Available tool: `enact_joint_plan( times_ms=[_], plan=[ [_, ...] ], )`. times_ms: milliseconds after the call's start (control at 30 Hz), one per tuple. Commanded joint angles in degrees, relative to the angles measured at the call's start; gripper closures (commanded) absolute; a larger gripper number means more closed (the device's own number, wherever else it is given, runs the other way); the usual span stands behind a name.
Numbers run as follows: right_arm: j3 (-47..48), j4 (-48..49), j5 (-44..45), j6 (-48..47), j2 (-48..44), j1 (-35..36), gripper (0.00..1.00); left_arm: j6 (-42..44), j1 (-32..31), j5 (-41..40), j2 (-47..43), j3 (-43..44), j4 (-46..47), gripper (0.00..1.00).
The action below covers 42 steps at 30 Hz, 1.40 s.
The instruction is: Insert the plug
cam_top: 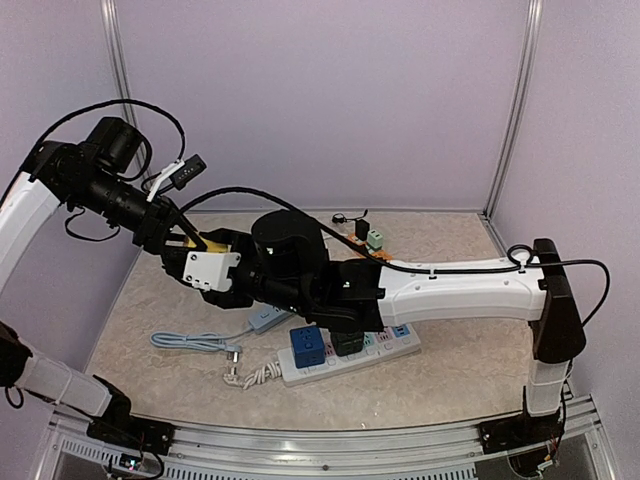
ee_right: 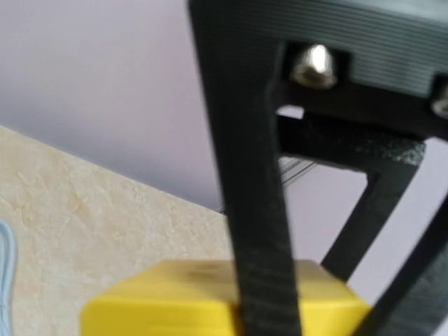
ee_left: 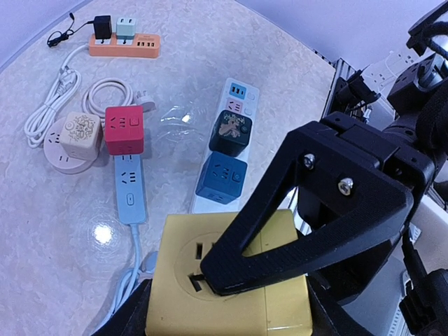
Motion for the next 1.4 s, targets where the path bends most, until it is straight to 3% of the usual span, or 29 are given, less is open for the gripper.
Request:
enact_joint_plan(
  times_ms=[0,33,67,300,433,567,667,800,1100,1167,1300,1367],
  plan=[
    [1.6,-5.8,3.2,9.8,-1.3,-1.5,1.00,4.4,-0.9,0.6,-1.1,3.1,-4.6,0.20],
    [1.3,-6.3,3.0,11.5,-1.9,-1.6,1.00,4.5,-0.7,0.0,-1.2,3.7,-4.6,0.06],
    [1.0,-6.6,2.8,13.1,-2.6,-1.8,1.00,4.5,-0.4,-0.7,-1.4,4.3,-4.4,0.02],
    [1.6,-14.1,-4.7,30.8,-7.2,-5.9,1.00,4.3,4.4,-3.7,-2.6,10.4,-3.5,0.01],
    [2.2,-19.5,-25.4,51.9,-11.5,-12.8,1.00,4.9,6.7,-6.1,-5.0,11.2,-1.9,0.01],
    [-5.2,-10.6,-46.0,74.1,-16.7,-19.7,1.00,6.1,7.4,-7.7,-7.9,8.5,-1.5,0.01],
    [-10.2,-6.3,-55.0,81.7,-19.7,-20.9,1.00,6.4,7.8,-7.8,-9.2,5.6,-1.1,0.01],
    [-13.0,-8.1,-58.7,83.6,-22.8,-20.9,1.00,6.5,7.9,-8.2,-10.0,2.2,-0.3,0.01],
    [-14.8,-21.1,-49.4,79.9,-30.4,-20.9,1.00,8.0,7.9,-8.0,-11.4,-2.2,0.0,0.01],
    [-14.2,-28.0,-40.0,79.0,-31.9,-20.9,1.00,8.4,7.8,-8.6,-11.5,-2.4,-0.4,0.01],
    [-11.9,-52.3,-9.8,79.8,-33.3,-20.9,1.00,9.2,7.9,-11.1,-12.5,-4.4,-0.6,0.01],
    [-13.7,-61.1,0.7,82.7,-33.2,-20.9,1.00,9.1,7.9,-14.3,-13.3,-6.8,-0.1,0.01]
  ],
)
